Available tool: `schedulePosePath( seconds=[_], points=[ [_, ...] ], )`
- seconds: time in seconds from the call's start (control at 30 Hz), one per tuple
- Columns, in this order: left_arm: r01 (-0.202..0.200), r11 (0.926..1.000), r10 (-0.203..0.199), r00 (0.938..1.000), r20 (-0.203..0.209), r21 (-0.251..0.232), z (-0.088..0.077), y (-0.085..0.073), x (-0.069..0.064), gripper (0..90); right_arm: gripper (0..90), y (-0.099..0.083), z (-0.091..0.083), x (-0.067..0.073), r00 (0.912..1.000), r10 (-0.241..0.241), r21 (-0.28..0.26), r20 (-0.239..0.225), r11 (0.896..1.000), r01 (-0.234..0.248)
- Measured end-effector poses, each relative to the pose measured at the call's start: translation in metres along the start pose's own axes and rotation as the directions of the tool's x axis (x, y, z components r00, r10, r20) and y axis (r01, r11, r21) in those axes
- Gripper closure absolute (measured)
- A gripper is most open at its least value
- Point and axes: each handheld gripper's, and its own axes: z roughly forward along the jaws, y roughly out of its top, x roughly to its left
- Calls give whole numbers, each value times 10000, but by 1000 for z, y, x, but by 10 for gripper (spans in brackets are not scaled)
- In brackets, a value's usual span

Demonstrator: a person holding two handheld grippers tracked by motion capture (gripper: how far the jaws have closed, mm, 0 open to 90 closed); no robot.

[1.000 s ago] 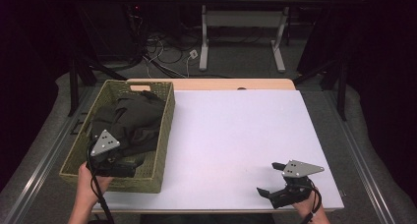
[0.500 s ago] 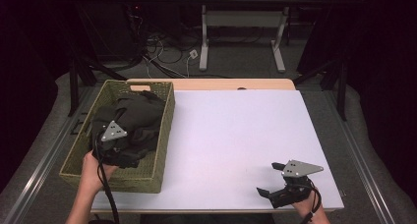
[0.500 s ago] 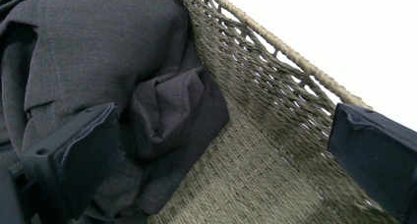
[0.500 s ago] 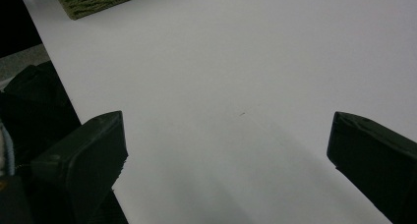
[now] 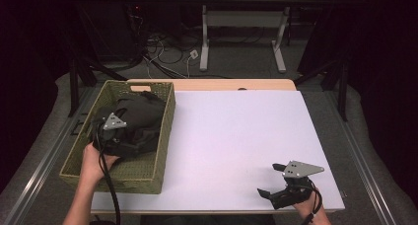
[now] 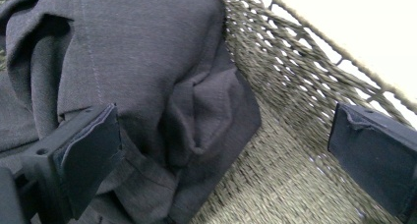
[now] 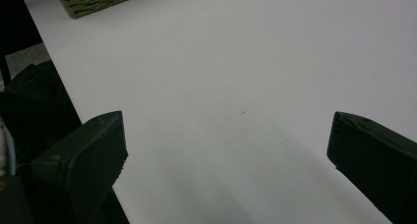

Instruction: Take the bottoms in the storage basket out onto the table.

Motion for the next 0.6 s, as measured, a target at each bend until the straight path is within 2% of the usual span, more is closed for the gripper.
schedulePosePath(
  seconds=[0.03, 0.17, 0.47, 0.6],
  points=[
    [138, 9999, -138, 9999, 0, 26, 4, 2, 4, 0, 13, 0, 0, 0, 10000, 16, 1, 45, 10000, -16],
    [201, 9996, -198, 9997, -109, 217, 9, 5, 12, 0, 13, 0, 0, 0, 10000, 24, -70, 34, 10000, -24],
    [370, 9992, -357, 9970, -682, 181, 9, 9, 26, 1, 12, 0, 0, -1, 10000, -38, 63, 25, 10000, 38],
    [465, 9984, -442, 9965, -711, 308, 12, 11, 31, 0, 13, 0, 1, -1, 10000, 5, 61, 46, 10000, -5]
  ],
)
